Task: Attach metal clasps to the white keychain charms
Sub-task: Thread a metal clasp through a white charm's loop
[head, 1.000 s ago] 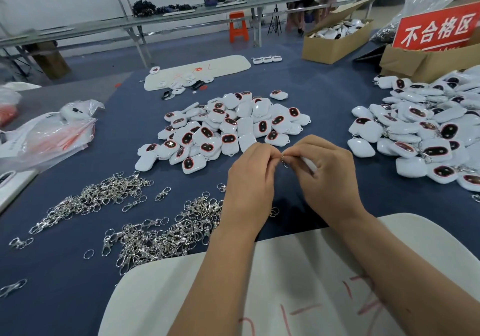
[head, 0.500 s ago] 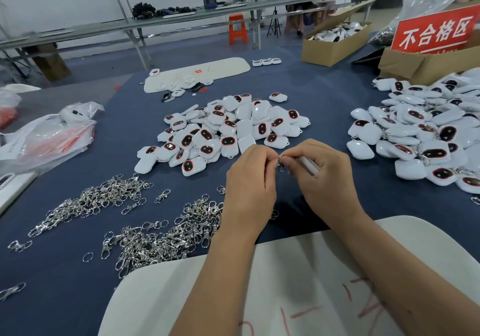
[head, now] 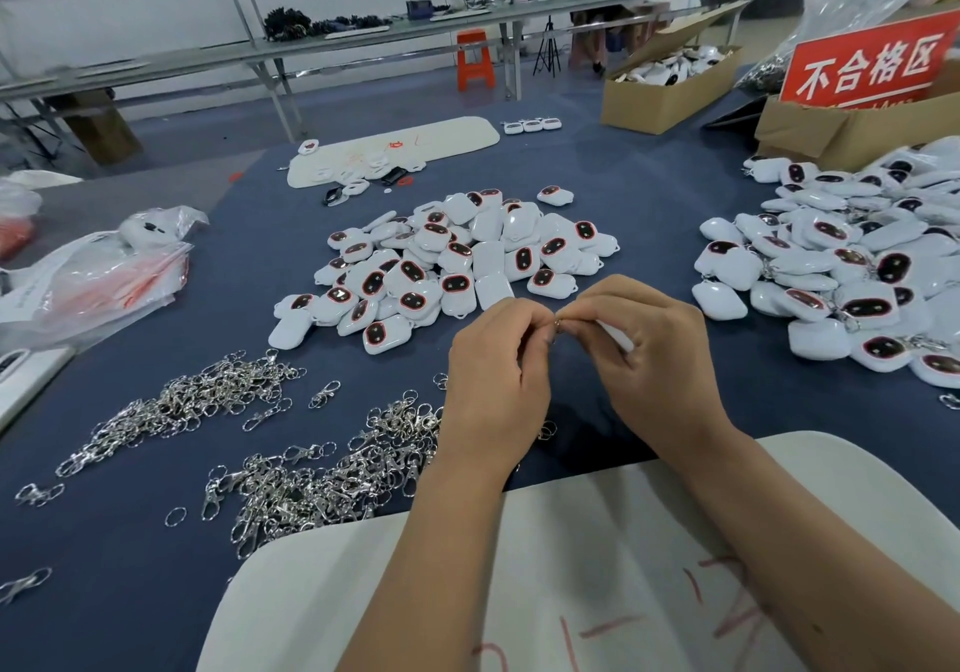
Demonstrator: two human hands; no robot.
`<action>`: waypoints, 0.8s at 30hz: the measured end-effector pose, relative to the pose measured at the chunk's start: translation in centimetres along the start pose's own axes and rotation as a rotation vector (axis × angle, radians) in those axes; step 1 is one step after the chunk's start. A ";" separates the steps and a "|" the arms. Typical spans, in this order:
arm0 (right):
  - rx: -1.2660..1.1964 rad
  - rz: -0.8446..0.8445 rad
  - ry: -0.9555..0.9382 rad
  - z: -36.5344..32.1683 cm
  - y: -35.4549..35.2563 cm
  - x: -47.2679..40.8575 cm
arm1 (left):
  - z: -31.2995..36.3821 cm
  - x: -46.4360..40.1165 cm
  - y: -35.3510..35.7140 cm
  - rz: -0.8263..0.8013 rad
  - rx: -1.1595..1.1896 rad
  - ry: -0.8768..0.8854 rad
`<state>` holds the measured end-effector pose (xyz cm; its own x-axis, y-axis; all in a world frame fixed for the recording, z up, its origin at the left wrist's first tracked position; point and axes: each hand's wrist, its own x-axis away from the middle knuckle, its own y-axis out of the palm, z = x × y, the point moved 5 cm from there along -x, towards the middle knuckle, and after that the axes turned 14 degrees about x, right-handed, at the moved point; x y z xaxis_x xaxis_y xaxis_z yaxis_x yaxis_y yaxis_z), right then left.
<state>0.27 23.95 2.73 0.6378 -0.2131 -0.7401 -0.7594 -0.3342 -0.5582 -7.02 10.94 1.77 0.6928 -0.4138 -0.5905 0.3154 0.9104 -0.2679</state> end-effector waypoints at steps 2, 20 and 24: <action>-0.015 0.010 0.012 0.1 0.0 0.0 | -0.1 0.0 0.1 0.008 -0.002 -0.021; -0.350 -0.018 0.639 3.1 1.1 0.9 | -0.1 0.1 0.6 -0.069 -0.081 -0.068; -0.292 -0.020 0.733 3.7 1.3 1.1 | 0.0 0.1 1.1 -0.126 -0.101 -0.067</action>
<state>-0.47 26.69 -0.18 0.6498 -0.7218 -0.2383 -0.7475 -0.5500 -0.3724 -6.61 11.88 1.40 0.6946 -0.5211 -0.4959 0.3382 0.8450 -0.4142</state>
